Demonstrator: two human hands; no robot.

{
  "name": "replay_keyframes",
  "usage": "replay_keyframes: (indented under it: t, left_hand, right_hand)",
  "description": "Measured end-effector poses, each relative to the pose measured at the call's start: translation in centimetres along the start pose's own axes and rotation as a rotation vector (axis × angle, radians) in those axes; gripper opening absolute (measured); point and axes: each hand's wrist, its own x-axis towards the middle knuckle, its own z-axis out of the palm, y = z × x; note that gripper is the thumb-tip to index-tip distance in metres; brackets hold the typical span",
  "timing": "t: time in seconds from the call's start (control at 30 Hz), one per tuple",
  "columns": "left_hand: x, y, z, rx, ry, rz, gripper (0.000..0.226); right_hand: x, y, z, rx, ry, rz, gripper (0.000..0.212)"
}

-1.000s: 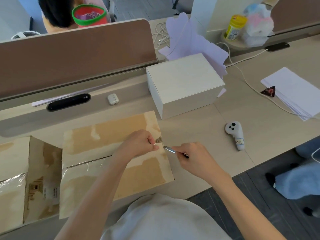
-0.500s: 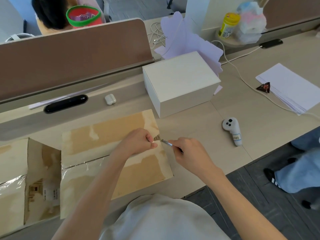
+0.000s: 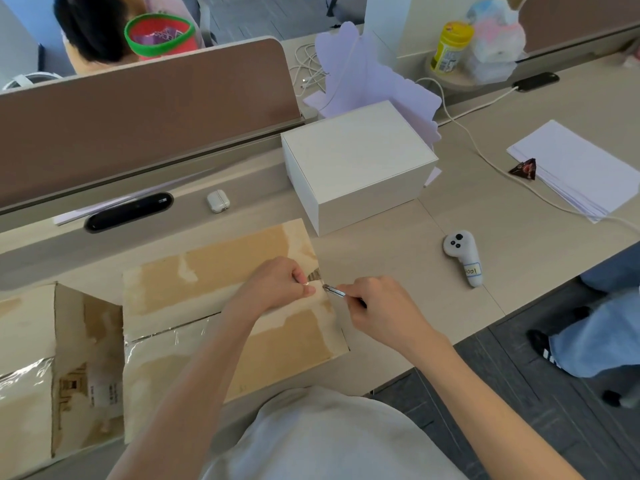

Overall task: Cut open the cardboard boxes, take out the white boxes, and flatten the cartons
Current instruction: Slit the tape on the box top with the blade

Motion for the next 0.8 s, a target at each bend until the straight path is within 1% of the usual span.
replay_keyframes:
  t: [0.13, 0.23, 0.37, 0.43, 0.57, 0.8]
  left_hand:
    - [0.0, -0.1, 0.0, 0.009, -0.002, 0.010, 0.017]
    - [0.1, -0.1, 0.0, 0.004, 0.005, 0.019, 0.017]
    - [0.2, -0.3, 0.1, 0.002, 0.009, 0.018, 0.016]
    - [0.2, -0.3, 0.1, 0.005, -0.005, 0.019, 0.016]
    - [0.3, -0.4, 0.0, -0.013, -0.011, 0.021, 0.014]
    - [0.2, -0.2, 0.1, -0.002, -0.009, 0.023, 0.013]
  right_hand:
    - [0.1, 0.1, -0.3, -0.025, -0.022, -0.004, 0.024]
    - [-0.5, 0.4, -0.1, -0.031, -0.024, 0.004, 0.020]
    - [-1.1, 1.1, 0.6, 0.007, -0.009, 0.043, 0.032]
    - [-1.1, 1.4, 0.8, 0.044, 0.020, 0.068, 0.035]
    - [-0.9, 0.9, 0.7, 0.090, 0.097, 0.080, 0.028]
    - [0.2, -0.5, 0.6, 0.081, 0.102, 0.087, 0.029]
